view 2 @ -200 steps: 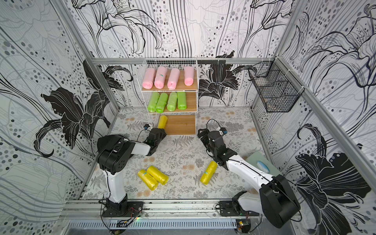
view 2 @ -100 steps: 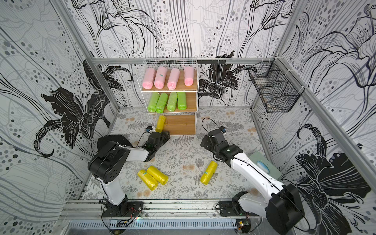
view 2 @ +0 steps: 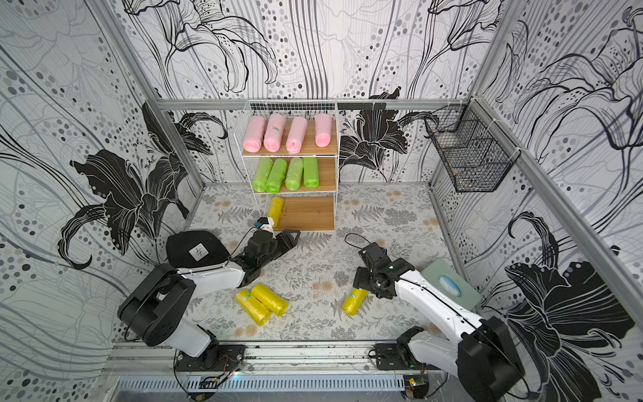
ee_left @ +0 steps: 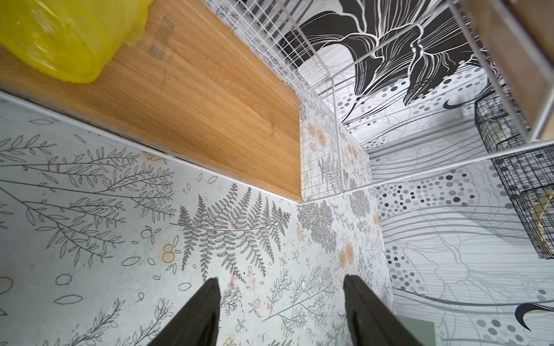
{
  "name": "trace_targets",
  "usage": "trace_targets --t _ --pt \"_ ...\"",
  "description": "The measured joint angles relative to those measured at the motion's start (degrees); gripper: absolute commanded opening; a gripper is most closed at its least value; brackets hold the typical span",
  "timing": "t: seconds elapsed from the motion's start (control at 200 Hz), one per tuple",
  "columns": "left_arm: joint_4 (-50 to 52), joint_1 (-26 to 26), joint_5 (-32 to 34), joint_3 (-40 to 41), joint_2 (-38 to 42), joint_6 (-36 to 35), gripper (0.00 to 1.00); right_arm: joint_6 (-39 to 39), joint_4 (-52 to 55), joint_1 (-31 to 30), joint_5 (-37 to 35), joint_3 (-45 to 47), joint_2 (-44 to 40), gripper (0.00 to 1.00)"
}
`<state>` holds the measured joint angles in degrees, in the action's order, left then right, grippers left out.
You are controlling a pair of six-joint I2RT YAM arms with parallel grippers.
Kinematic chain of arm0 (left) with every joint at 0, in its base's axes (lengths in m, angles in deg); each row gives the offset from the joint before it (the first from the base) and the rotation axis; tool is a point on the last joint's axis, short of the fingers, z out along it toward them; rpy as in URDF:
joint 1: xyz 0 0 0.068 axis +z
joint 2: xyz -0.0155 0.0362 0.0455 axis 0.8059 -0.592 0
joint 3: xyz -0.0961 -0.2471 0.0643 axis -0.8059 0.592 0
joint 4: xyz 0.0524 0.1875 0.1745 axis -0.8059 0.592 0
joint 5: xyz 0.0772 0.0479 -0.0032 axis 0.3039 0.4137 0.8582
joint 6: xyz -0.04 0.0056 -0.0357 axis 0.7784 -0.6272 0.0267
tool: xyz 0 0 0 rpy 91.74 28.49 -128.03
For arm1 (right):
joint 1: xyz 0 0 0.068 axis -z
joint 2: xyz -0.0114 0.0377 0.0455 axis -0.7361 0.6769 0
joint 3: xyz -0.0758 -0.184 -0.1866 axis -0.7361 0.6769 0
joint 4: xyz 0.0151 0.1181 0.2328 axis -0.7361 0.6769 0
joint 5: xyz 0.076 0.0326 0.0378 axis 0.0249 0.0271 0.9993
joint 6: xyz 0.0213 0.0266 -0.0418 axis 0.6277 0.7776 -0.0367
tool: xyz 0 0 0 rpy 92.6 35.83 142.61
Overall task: Sort the rolls of trash bags by color and place them on the shelf
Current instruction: Pick up the roll of trash bags from the center of the board.
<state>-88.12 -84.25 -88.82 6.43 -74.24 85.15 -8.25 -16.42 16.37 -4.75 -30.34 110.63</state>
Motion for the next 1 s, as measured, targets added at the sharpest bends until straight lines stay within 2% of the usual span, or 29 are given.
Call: trace_targets --t 0.205,0.541,0.806,1.001 --pt "1.5 -0.2 0.1 0.0 2.2 -1.1 0.69 4.2 -8.6 0.0 3.5 4.7 4.1 0.76" --pt "2.4 -0.2 0.2 1.4 5.9 -1.3 0.69 9.6 -19.2 0.0 1.0 9.0 4.1 0.53" --pt "2.0 -0.2 -1.6 2.3 8.5 0.7 0.72 13.5 -25.2 0.0 -2.9 11.0 -3.3 0.49" --pt "-1.7 -0.2 -6.1 3.9 8.5 5.0 0.75 17.6 -34.9 0.0 -2.6 9.3 -1.7 0.48"
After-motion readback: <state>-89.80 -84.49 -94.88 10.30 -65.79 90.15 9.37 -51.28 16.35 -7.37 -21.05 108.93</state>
